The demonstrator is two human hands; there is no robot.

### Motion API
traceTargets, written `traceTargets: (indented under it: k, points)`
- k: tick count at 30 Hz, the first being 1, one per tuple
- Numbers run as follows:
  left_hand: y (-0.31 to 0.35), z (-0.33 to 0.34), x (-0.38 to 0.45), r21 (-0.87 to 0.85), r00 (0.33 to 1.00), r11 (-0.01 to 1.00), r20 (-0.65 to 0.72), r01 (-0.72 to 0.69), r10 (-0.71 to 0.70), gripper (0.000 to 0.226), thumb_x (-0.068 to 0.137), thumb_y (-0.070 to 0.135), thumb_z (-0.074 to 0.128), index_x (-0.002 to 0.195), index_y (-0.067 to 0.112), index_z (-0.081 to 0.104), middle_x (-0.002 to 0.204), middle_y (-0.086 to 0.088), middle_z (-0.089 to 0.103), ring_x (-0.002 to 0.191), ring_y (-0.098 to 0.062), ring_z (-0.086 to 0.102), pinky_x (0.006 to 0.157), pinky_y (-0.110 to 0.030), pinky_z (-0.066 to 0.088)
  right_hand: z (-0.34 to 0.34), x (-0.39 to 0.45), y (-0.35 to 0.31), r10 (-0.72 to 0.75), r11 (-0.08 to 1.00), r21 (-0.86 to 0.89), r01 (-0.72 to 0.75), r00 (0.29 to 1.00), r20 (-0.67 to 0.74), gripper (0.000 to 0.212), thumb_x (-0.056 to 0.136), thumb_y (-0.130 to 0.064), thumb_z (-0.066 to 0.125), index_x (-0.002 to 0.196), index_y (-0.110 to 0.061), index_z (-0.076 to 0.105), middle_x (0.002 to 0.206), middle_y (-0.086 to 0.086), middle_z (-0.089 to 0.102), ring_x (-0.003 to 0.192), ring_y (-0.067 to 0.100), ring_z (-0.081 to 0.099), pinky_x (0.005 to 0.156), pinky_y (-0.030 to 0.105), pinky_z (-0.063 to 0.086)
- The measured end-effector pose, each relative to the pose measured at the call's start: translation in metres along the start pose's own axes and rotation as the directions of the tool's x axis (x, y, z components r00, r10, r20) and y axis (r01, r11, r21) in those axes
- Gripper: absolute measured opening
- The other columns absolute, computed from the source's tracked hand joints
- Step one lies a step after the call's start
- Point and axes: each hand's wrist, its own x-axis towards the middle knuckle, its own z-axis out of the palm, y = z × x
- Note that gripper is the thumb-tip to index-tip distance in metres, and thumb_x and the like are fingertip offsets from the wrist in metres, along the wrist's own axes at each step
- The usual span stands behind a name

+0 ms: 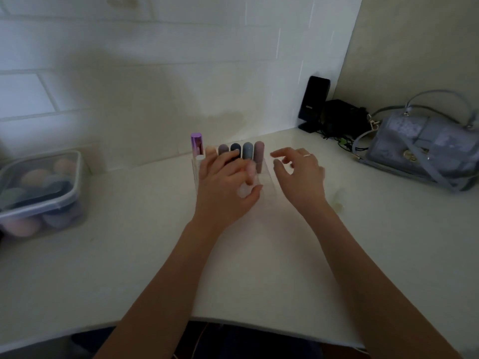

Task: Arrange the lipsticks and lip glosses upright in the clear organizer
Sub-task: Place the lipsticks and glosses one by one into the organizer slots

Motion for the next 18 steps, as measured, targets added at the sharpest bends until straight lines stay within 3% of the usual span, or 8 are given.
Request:
traceTargets:
  k: [2,4,7,10,14,16,18]
  points:
    - [-0.001,0.000,-0.001,-0.014,0.999,1.000,0.050,-0.017,0.018,0.024,0.068,0.042,0.072,0.065,0.019,0.068,0.097,0.006,0.073,0.108,-0.021,0.062,0.103,-0.045,0.028,-0.012,-0.011,0.012,0.138,0.942,-0.309,-0.132,0.990,-0.003,0.035,0.089,-0.029,0.049,0.124,-0.032,0.052,0.131,0.002,0.052,0.127,0.027,0.038,0.105,0.052,0.021]
    - [0.001,0.002,-0.004,-0.035,0.996,0.999,0.088,-0.023,0.027,0.027,0.063,0.044,0.075,0.066,0.018,0.068,0.099,0.006,0.073,0.108,-0.021,0.061,0.104,-0.050,0.027,-0.026,-0.023,0.024,0.310,0.847,-0.466,-0.258,0.950,0.038,0.044,0.091,-0.029,0.046,0.135,-0.030,0.041,0.147,0.002,0.036,0.137,0.031,0.022,0.109,0.058,0.012]
    - [0.003,0.006,-0.006,-0.051,0.986,0.998,0.159,-0.041,0.049,0.027,0.062,0.042,0.076,0.071,0.017,0.070,0.104,0.004,0.072,0.111,-0.023,0.057,0.102,-0.061,0.031,-0.036,-0.037,0.034,0.466,0.774,-0.518,-0.364,0.881,0.078,0.043,0.093,-0.026,0.043,0.136,-0.020,0.039,0.148,0.008,0.031,0.129,0.034,0.028,0.101,0.050,0.027]
    - [0.003,0.007,-0.008,-0.022,0.971,0.999,0.232,-0.047,0.051,0.025,0.069,0.041,0.075,0.081,0.019,0.073,0.112,0.001,0.069,0.117,-0.024,0.053,0.106,-0.061,0.025,-0.035,-0.045,0.041,0.445,0.822,-0.434,-0.368,0.891,0.088,0.037,0.093,-0.007,0.044,0.129,-0.007,0.047,0.142,0.013,0.036,0.118,0.037,0.037,0.094,0.042,0.037]
    - [0.009,0.004,-0.011,-0.023,0.985,0.997,0.158,-0.070,0.072,0.019,0.065,0.036,0.078,0.074,0.020,0.072,0.104,0.003,0.070,0.112,-0.021,0.054,0.108,-0.059,0.019,-0.030,-0.045,0.044,0.336,0.900,-0.308,-0.307,0.941,0.045,0.031,0.089,-0.001,0.047,0.117,-0.002,0.058,0.130,0.014,0.051,0.112,0.034,0.049,0.091,0.034,0.039]
    - [0.013,0.004,-0.012,-0.010,0.991,0.997,0.112,-0.075,0.076,0.021,0.069,0.039,0.075,0.077,0.019,0.073,0.103,0.003,0.071,0.111,-0.021,0.058,0.106,-0.066,0.023,-0.029,-0.044,0.042,0.334,0.937,-0.110,-0.332,0.942,0.005,0.030,0.086,-0.003,0.051,0.113,-0.006,0.064,0.121,0.013,0.060,0.103,0.025,0.058,0.084,0.022,0.042]
    - [0.017,0.004,-0.012,-0.028,0.996,0.998,0.056,-0.062,0.063,0.027,0.077,0.038,0.067,0.090,0.016,0.073,0.104,0.002,0.071,0.110,-0.021,0.060,0.105,-0.064,0.027,-0.028,-0.042,0.039,0.393,0.886,0.261,-0.384,0.919,0.019,0.027,0.085,-0.005,0.056,0.108,-0.013,0.069,0.111,0.009,0.068,0.083,0.013,0.063,0.070,0.008,0.044]
